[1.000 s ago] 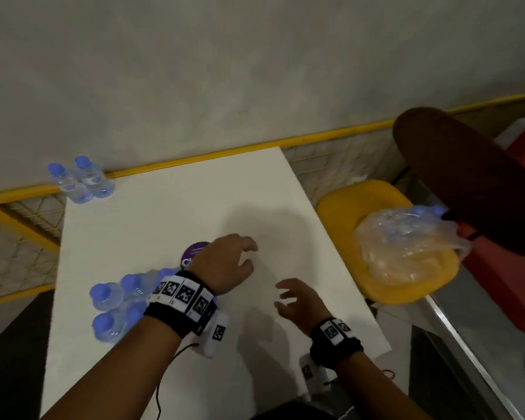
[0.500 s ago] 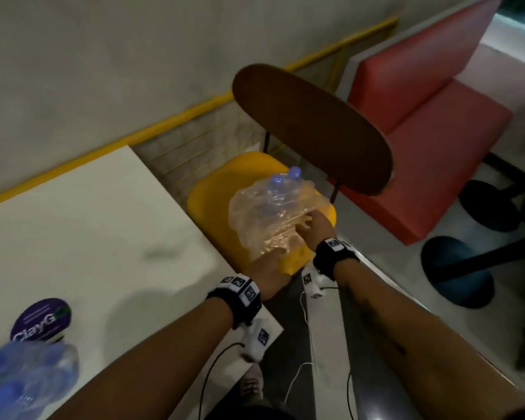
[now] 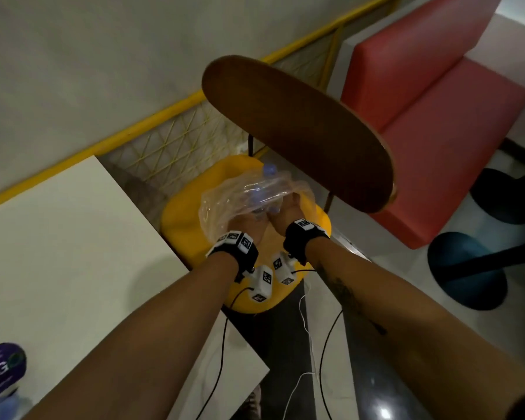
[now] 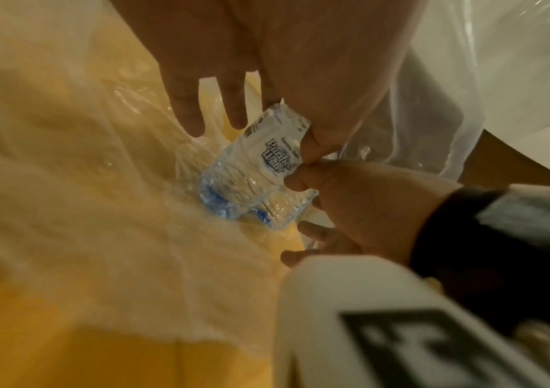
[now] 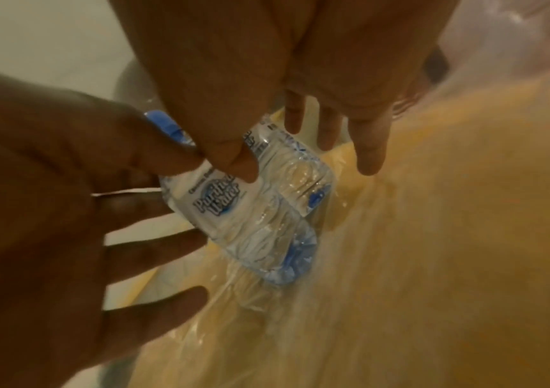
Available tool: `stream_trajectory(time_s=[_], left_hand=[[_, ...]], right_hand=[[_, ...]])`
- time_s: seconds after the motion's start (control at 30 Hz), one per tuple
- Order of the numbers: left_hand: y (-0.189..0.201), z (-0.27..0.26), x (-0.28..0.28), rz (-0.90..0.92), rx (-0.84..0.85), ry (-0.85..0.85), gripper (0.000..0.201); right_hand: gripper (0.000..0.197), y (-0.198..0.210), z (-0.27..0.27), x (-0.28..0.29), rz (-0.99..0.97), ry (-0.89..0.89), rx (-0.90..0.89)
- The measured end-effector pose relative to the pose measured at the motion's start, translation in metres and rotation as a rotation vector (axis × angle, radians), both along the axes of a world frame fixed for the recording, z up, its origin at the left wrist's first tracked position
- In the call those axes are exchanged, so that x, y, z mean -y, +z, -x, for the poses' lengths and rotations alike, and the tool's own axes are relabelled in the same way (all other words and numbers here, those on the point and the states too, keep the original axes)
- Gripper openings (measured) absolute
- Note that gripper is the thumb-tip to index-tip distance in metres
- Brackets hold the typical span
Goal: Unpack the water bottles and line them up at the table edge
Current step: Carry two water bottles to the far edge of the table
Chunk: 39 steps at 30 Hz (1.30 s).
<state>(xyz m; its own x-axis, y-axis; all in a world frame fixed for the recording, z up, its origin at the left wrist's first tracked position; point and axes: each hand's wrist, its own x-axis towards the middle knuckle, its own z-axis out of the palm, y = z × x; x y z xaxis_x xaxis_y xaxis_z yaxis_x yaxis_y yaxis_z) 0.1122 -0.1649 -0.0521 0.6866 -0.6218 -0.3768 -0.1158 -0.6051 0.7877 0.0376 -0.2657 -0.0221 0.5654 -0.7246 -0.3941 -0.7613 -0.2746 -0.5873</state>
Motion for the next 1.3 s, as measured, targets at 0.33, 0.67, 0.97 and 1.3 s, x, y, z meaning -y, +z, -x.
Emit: stream_trajectory(time_s=[0.33,0.67,0.97,1.3], left_hand=[[-0.019,0.007,-0.003,-0.12,-0.13,0.075,0.061],[-0.021,0.01,-0.022,-0.131,0.011,-0.193,0.029],[-0.006,0.016,-0.025,-0.1,-0.059,-0.185,0.035],[0.009,0.021,-0.025,-0.174,-0.031,-0.112,0.025]], right_hand=[[0.052,-0.01,0.017,0.014,-0.231,-0.026,-0.196],[0.053,-0.006,-0.003,0.026,-0.066,0.203,-0.406],[0.051,-0.008,-0.01,0.031,0.012,0.315,-0.509],[0.006,-0.003,0.025,0.022,-0.048,0.066,-0.158]])
